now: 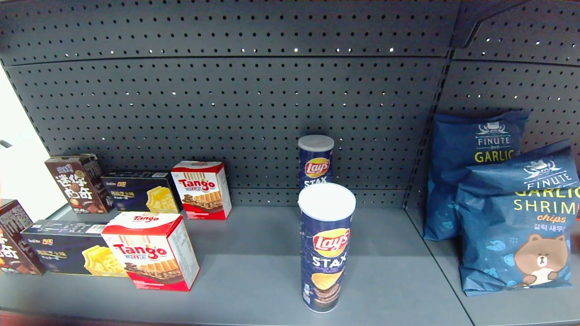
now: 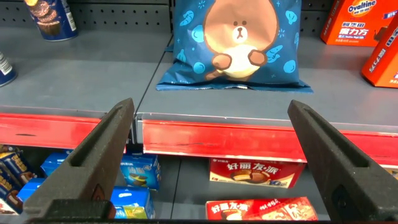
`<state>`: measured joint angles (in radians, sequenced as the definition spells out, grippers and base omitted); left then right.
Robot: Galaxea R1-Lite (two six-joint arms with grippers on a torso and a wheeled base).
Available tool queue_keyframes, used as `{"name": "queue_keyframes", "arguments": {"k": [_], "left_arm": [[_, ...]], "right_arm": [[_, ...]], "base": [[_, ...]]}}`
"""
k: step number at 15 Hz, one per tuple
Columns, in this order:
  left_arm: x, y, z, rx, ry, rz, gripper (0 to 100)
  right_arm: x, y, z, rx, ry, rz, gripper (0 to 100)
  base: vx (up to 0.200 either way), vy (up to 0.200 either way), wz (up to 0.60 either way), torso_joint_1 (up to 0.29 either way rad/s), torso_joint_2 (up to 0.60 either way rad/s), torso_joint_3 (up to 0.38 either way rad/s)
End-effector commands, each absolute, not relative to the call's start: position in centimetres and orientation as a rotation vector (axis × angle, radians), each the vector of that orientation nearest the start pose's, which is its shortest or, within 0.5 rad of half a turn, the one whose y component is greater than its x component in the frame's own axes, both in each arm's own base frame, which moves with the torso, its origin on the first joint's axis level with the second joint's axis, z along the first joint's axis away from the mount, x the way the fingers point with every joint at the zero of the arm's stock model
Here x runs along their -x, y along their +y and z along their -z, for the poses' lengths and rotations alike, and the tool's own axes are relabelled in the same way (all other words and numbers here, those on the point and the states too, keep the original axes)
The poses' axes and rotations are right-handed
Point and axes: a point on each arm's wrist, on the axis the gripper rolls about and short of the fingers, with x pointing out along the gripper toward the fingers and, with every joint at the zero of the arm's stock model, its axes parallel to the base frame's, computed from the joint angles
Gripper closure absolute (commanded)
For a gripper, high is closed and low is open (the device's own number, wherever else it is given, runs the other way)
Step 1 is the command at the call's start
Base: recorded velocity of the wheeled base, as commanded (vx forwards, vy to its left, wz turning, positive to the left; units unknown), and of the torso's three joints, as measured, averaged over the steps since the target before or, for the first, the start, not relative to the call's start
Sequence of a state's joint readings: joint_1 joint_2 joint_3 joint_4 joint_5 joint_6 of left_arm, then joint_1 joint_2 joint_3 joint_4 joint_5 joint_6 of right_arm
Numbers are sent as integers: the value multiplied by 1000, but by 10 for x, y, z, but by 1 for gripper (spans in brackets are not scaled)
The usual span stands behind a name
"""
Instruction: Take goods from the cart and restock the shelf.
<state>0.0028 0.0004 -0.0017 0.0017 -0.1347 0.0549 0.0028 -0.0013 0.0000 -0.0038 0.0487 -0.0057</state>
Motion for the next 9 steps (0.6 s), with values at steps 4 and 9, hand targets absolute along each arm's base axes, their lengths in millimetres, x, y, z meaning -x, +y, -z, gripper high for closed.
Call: {"name": "queue_keyframes", "arguments": {"k": [4,9], "left_arm": [[23,-3,-76,-51,-3,130,0],[23,-3,-76,-52,-3,132,0]], "right_arm": [[23,1,-76,6,-5,-52,0],[23,1,-76,6,-2,-54,0]], "base": [[0,0,0,0,0,0],[0,0,0,0,0,0]]}}
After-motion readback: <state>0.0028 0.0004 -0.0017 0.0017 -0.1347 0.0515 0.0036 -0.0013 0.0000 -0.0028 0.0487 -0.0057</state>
